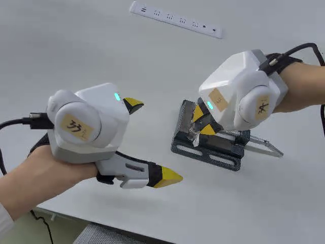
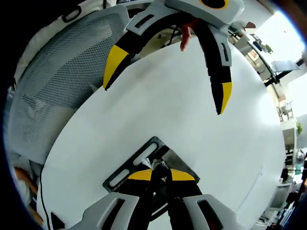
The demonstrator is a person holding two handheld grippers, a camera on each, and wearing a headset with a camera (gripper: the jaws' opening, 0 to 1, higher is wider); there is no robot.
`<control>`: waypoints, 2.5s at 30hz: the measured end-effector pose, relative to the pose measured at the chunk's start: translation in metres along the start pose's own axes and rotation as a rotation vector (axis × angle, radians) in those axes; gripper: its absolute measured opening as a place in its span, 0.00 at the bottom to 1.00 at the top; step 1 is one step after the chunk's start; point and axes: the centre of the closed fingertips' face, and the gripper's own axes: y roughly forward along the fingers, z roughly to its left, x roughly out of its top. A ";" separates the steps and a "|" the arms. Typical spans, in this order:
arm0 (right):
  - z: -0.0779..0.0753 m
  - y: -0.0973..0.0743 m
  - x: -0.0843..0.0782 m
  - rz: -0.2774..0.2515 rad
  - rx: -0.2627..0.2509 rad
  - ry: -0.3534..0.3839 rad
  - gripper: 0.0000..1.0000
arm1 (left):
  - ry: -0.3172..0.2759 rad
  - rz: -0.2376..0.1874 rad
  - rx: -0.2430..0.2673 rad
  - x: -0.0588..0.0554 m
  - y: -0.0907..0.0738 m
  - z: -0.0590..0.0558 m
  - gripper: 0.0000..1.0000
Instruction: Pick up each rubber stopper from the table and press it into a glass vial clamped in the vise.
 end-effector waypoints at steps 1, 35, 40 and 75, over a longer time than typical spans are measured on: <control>0.000 0.000 0.000 0.002 0.003 0.010 0.05 | -0.002 -0.003 0.000 0.001 0.000 0.000 0.95; -0.003 0.004 -0.001 0.006 0.051 0.161 0.07 | -0.011 -0.009 0.001 0.001 0.001 -0.001 0.93; -0.003 0.004 -0.001 -0.007 0.045 0.151 0.08 | -0.015 -0.010 0.002 0.001 0.001 -0.001 0.93; -0.007 -0.006 0.002 -0.039 0.014 0.173 0.17 | -0.018 -0.010 -0.002 0.002 0.003 0.000 0.93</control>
